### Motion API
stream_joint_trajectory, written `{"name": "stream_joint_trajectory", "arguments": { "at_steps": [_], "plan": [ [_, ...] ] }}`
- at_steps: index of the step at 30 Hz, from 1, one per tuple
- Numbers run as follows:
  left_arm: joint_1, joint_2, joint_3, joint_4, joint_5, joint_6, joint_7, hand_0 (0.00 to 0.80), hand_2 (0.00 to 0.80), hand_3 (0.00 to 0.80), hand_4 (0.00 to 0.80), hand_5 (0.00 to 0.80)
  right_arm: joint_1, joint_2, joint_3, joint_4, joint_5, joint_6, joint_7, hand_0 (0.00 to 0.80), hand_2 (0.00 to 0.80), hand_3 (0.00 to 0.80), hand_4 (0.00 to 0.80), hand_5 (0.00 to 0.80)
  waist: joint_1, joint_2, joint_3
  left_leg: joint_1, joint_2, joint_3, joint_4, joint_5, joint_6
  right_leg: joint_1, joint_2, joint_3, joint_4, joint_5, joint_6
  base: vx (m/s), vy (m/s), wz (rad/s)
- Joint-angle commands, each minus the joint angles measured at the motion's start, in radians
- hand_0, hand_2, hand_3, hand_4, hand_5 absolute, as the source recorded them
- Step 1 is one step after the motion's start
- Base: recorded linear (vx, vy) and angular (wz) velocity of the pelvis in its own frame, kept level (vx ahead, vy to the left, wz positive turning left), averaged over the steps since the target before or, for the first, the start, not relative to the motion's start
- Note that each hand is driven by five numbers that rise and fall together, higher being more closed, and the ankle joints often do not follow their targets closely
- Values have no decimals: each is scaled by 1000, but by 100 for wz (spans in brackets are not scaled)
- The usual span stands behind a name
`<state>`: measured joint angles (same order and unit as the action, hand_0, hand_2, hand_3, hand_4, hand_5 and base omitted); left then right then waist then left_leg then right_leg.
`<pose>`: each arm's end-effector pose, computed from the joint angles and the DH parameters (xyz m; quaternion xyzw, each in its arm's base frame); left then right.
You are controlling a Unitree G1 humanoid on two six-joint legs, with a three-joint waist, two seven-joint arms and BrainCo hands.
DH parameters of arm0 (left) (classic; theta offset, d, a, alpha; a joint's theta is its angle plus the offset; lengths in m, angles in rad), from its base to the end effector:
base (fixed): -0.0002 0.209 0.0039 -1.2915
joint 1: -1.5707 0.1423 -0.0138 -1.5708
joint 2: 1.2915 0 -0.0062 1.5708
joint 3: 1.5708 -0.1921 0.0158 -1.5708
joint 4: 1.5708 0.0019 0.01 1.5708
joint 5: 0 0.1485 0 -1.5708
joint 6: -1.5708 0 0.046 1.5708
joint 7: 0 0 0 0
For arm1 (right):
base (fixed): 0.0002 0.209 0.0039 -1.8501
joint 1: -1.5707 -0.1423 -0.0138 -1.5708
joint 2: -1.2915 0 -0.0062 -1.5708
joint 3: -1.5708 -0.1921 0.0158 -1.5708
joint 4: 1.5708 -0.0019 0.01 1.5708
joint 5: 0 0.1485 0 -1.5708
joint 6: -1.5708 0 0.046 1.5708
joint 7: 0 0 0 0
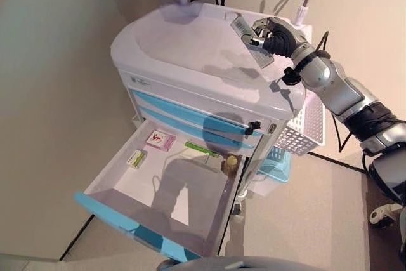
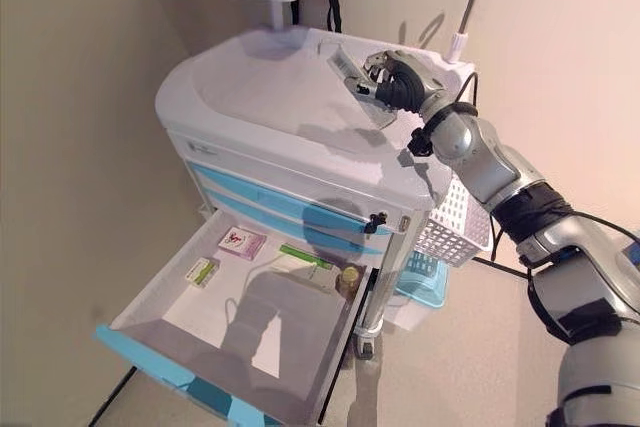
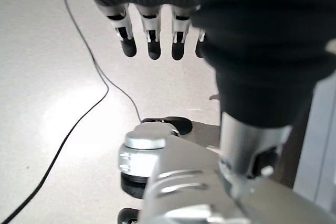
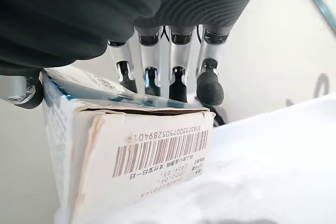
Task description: Open the drawer and pick up the medicine
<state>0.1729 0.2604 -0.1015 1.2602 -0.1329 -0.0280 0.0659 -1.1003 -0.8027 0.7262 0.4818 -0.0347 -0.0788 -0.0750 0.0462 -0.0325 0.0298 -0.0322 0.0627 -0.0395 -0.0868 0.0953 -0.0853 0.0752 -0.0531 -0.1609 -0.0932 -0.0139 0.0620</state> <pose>0.0020 0.2414 -0.1372 0.0956 0.6382 0.1107 0.7558 0.3531 -0.1847 0.2401 -0.5355 -0.2295 0.0829 0.8085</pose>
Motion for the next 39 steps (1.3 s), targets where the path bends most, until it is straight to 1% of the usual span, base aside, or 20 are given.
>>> {"name": "stream_joint_trajectory", "arguments": {
  "at_steps": [1,3,6,7,12,13,14,15,16,17,19,20,21,23,24,25,29,31,35,39],
  "plan": [
    [-39,73,-22,40,-5,-13,-7,0,0,0,0,0,-147,-21,50,43,-39,-24,-13,800,800,800,800,800,49,-69,18,16,-77,-7,26,-89,55,-44,-32,-30,61,-7,54,11,-6,20],
    [-40,88,-18,46,-2,-15,-10,0,0,0,0,0,-183,-18,97,101,-69,-26,3,800,800,800,800,800,63,-78,27,1,-81,-18,29,-86,54,-53,-33,-38,63,-6,55,14,-4,11],
    [-43,95,-17,48,-7,-16,-13,0,0,0,0,0,-204,-14,117,144,-75,-27,6,800,800,800,800,800,71,-83,34,-12,-84,-28,30,-84,53,-62,-35,-45,65,-6,55,4,-4,13],
    [-48,102,-21,49,-13,-19,-15,0,0,0,0,0,-228,-12,143,187,-92,-25,8,800,800,800,800,800,77,-88,40,-22,-87,-35,32,-82,53,-69,-36,-51,68,-6,56,9,6,14],
    [-62,111,-30,40,-21,-26,-17,0,0,0,0,0,-250,-22,184,232,-132,-25,16,800,800,800,800,800,87,-90,58,-48,-94,-56,42,-79,52,-84,-42,-70,80,-9,56,-3,0,18],
    [-70,112,-36,32,-27,-29,-17,0,0,0,0,0,-262,-30,207,239,-176,-24,14,800,800,800,800,800,89,-90,68,-57,-98,-64,47,-78,52,-92,-44,-74,87,-11,55,-24,0,14],
    [-71,111,-36,32,-27,-29,-17,0,0,0,0,0,-263,-29,208,240,-176,-24,14,800,800,800,800,800,89,-90,68,-58,-98,-64,47,-78,52,-93,-44,-74,87,-12,55,-4,-5,20],
    [-76,112,-42,22,-29,-30,-16,0,0,0,0,0,-274,-35,237,242,-234,-22,13,800,800,800,800,800,90,-91,74,-62,-100,-71,50,-79,53,-99,-45,-76,92,-13,55,9,-5,14],
    [-76,111,-41,22,-29,-30,-16,0,0,0,0,0,-274,-35,237,243,-234,-22,13,800,800,800,800,800,90,-90,74,-63,-100,-71,50,-79,53,-99,-45,-77,93,-14,55,11,-5,10],
    [-79,111,-43,18,-31,-30,-14,0,0,0,0,0,-284,-40,258,234,-274,-19,11,800,800,800,800,800,90,-90,77,-65,-101,-72,52,-80,53,-102,-46,-76,96,-15,55,0,0,0],
    [-90,106,-45,13,-34,-29,-8,0,0,0,0,0,-289,-21,278,260,-382,0,-14,800,800,800,800,800,89,-86,82,-65,-100,-71,53,-83,56,-107,-46,-74,102,-18,54,10,0,2],
    [-89,106,-45,14,-34,-29,-8,0,0,0,0,0,-290,-20,278,261,-383,0,-15,800,800,800,800,800,89,-86,82,-64,-100,-71,53,-83,56,-107,-45,-73,102,-18,54,0,0,0],
    [-97,99,-50,12,-31,-27,-3,0,0,0,0,0,-282,0,284,256,-456,10,-20,800,800,800,800,800,86,-83,85,-62,-100,-68,53,-86,57,-108,-46,-67,105,-19,54,0,0,0],
    [-103,93,-51,7,-35,-26,3,0,0,0,0,0,-274,29,287,246,-516,20,-19,800,800,800,800,800,85,-79,88,-58,-101,-66,52,-89,59,-107,-45,-63,106,-22,54,0,0,0],
    [-103,93,-51,7,-35,-26,3,0,0,0,0,0,-274,30,287,246,-516,20,-19,458,458,458,458,458,84,-79,88,-58,-101,-66,52,-89,59,-107,-45,-63,106,-22,54,0,0,0],
    [-106,88,-54,-1,-39,-26,5,0,0,0,0,0,-269,51,283,228,-544,24,-17,0,0,0,0,0,81,-76,90,-56,-100,-64,53,-91,59,-106,-44,-59,109,-24,53,0,0,0],
    [-112,79,-56,-7,-46,-26,6,0,0,0,0,0,-256,82,264,197,-540,23,-13,0,0,0,0,0,73,-70,88,-51,-98,-63,51,-93,59,-105,-44,-55,110,-28,51,0,0,0],
    [-112,80,-56,-8,-47,-27,6,0,0,0,0,0,-252,83,255,189,-529,23,-15,0,0,0,0,0,72,-69,88,-50,-97,-63,52,-93,59,-104,-44,-55,110,-30,51,0,0,0],
    [-109,76,-54,-10,-44,-27,10,0,0,0,0,0,-215,91,159,144,-439,26,-48,0,0,0,0,0,63,-64,82,-40,-94,-61,48,-93,58,-99,-43,-51,109,-32,50,0,0,0],
    [-102,70,-49,-5,-32,-24,11,0,0,0,0,0,-174,81,87,97,-395,20,-78,0,0,0,0,0,58,-58,74,-26,-93,-55,44,-96,59,-87,-42,-49,108,-34,50,0,0,0]
  ]
}}
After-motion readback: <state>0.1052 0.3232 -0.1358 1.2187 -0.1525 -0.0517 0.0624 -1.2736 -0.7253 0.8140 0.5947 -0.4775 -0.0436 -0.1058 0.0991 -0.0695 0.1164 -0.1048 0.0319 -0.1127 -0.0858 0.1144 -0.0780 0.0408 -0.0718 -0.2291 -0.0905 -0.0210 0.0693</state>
